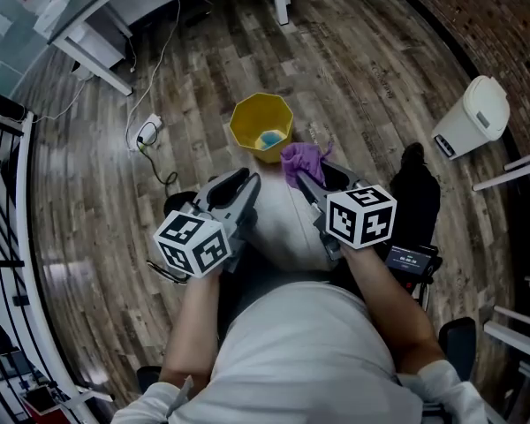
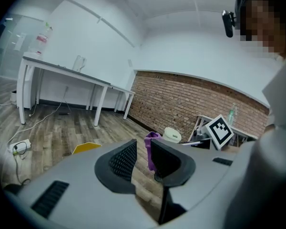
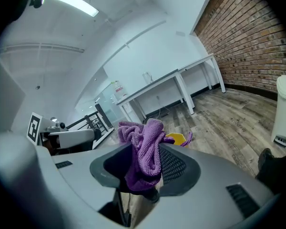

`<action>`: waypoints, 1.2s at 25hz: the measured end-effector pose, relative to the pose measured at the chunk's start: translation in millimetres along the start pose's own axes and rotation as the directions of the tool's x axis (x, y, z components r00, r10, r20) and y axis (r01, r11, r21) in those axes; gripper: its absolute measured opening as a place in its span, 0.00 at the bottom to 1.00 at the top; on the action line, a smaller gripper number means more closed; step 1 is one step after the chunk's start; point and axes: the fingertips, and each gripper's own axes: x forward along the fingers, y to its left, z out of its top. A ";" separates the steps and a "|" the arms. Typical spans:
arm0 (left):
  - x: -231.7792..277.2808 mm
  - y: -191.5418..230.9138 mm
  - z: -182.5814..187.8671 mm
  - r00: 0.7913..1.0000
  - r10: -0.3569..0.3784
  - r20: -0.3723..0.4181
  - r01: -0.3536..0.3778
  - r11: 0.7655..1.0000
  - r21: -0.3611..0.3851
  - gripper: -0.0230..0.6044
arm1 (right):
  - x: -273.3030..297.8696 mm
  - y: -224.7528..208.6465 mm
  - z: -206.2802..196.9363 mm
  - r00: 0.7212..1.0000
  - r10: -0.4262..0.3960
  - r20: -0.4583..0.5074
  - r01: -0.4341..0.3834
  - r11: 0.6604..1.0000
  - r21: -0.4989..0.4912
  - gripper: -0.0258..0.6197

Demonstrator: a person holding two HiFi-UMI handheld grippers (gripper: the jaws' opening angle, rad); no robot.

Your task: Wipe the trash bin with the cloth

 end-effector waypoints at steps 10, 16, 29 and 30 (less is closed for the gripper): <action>-6.8 -3.5 5.2 1.000 -0.005 0.009 0.005 1.000 0.007 0.18 | -19.9 -1.4 21.9 0.997 -0.041 0.071 0.044 0.998 -0.052 0.29; -8.2 -6.1 4.2 1.000 -0.015 0.005 0.015 1.000 0.013 0.18 | -18.7 1.1 36.8 0.993 -0.056 0.107 0.065 0.994 -0.085 0.29; -3.4 -12.6 -4.0 0.999 -0.039 -0.016 0.039 0.999 -0.003 0.18 | -18.0 -3.5 32.2 0.992 -0.098 0.078 0.106 0.988 -0.109 0.29; -3.1 -13.4 -4.3 0.999 -0.039 -0.018 0.039 0.999 -0.003 0.18 | -17.7 -2.9 31.6 0.992 -0.097 0.076 0.105 0.988 -0.111 0.29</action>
